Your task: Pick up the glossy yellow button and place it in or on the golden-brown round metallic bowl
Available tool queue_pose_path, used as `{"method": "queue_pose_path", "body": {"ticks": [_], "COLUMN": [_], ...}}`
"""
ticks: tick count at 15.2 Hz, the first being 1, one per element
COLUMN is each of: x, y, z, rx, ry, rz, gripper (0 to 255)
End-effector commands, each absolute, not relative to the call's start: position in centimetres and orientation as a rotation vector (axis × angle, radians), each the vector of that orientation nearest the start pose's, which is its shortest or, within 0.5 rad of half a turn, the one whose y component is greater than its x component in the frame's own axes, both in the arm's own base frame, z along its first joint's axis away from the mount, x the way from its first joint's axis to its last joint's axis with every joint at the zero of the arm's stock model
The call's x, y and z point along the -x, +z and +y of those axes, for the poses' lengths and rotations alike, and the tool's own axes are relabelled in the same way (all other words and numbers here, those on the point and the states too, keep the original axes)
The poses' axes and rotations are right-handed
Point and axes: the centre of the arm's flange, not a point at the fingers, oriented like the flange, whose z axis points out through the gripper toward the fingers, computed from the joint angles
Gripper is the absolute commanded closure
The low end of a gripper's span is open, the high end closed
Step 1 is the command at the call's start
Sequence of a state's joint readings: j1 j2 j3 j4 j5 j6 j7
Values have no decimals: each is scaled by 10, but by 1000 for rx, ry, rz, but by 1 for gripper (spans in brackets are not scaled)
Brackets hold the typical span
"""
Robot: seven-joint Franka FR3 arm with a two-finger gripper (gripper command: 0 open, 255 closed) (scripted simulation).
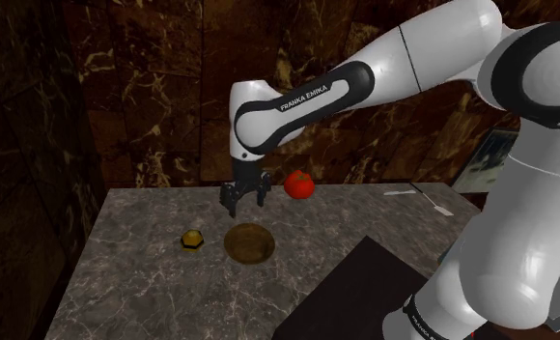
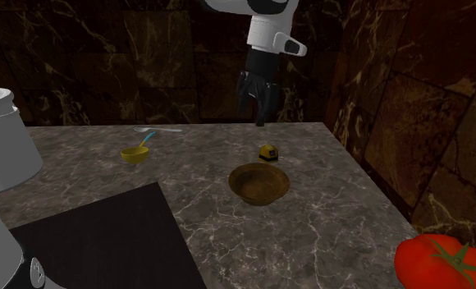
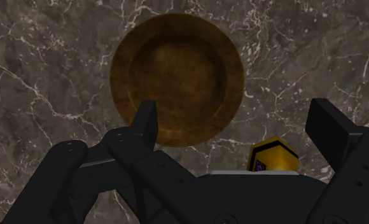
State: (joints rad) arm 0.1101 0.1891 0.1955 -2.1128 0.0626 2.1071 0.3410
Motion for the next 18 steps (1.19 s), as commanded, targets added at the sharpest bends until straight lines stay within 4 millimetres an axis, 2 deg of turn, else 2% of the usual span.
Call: {"method": "queue_pose_path", "body": {"ticks": [1,16,18], "x": [-540,-662,-662], "y": [294,161,155], "z": [176,260,260], "rx": [3106,3147,3147], "ry": [323,312,312], "rz": [108,70,70], "gripper": [0,0,0]}}
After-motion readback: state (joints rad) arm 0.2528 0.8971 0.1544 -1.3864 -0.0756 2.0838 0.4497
